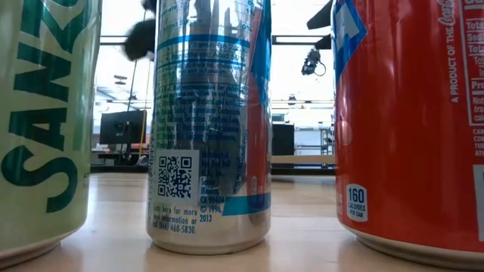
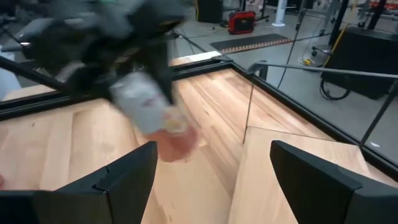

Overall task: Place canned beverage on shelf
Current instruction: Put the white soda can on the shelf

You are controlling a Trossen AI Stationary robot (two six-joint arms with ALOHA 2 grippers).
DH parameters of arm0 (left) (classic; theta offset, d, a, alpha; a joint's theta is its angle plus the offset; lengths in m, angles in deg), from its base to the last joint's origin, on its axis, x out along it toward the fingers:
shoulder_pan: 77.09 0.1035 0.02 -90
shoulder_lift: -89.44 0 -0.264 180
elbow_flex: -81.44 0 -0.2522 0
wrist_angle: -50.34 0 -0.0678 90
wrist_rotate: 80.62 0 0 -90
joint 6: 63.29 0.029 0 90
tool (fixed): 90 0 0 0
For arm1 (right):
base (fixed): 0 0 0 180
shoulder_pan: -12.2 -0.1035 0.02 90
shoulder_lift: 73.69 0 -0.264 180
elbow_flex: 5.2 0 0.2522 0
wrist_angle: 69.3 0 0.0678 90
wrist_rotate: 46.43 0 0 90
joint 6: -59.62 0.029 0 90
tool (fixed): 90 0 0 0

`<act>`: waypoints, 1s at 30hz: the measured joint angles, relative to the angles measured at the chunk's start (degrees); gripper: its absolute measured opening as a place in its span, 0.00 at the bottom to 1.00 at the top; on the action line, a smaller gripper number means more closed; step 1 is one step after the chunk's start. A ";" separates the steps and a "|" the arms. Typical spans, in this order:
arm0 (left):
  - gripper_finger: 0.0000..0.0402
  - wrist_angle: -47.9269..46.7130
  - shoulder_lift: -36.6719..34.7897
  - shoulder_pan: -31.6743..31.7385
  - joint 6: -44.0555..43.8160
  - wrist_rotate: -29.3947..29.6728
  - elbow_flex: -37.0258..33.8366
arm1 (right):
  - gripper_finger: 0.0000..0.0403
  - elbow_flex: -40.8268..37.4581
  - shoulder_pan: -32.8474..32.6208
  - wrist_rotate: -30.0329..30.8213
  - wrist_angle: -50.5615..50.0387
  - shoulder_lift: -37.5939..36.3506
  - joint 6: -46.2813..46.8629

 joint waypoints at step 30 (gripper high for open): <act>0.77 -12.59 23.08 28.63 9.10 -25.44 26.32 | 0.80 0.00 9.95 -10.76 -5.29 -0.78 -12.95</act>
